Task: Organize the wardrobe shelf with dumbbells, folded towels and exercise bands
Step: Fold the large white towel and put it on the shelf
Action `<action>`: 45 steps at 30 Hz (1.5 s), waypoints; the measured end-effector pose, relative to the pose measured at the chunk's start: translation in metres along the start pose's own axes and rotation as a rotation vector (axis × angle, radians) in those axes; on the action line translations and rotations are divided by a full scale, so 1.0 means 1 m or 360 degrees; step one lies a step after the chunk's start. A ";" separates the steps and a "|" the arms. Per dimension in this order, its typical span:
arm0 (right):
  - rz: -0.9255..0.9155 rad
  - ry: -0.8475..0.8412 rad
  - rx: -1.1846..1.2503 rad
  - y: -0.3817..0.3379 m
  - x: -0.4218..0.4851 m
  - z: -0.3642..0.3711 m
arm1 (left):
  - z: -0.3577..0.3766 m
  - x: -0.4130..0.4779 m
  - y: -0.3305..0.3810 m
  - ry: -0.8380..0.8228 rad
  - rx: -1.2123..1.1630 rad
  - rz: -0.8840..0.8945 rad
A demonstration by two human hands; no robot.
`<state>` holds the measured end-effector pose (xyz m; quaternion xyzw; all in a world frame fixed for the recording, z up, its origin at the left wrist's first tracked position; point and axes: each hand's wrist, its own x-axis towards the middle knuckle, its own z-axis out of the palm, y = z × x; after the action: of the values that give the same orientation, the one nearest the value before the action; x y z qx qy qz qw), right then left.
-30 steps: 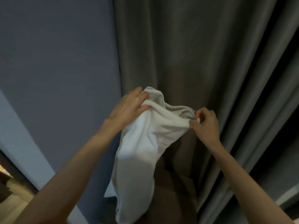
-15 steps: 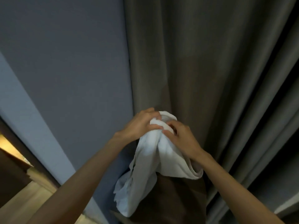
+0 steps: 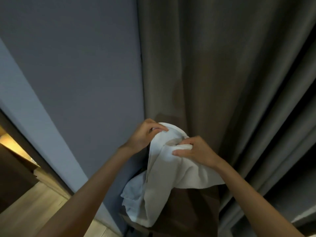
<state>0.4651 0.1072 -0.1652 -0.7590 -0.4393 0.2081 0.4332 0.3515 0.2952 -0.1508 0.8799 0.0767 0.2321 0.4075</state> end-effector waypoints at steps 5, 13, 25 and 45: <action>-0.0041 0.0006 0.0190 -0.005 -0.005 -0.001 | 0.007 -0.015 -0.011 -0.0013 0.0094 -0.0077; -0.0160 0.0004 0.0349 -0.024 -0.003 -0.015 | -0.001 -0.020 -0.021 -0.0134 -0.0090 -0.0231; -0.0154 0.0072 0.0305 -0.004 0.009 -0.015 | -0.008 -0.022 -0.022 -0.0259 -0.0316 -0.0567; 0.0146 0.0178 -0.1737 0.031 0.000 -0.073 | -0.064 0.031 0.038 0.0475 0.0124 0.0146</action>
<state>0.5308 0.0650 -0.1526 -0.9018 -0.4261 -0.0720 -0.0101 0.3464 0.3242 -0.0758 0.8534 0.1049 0.3754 0.3461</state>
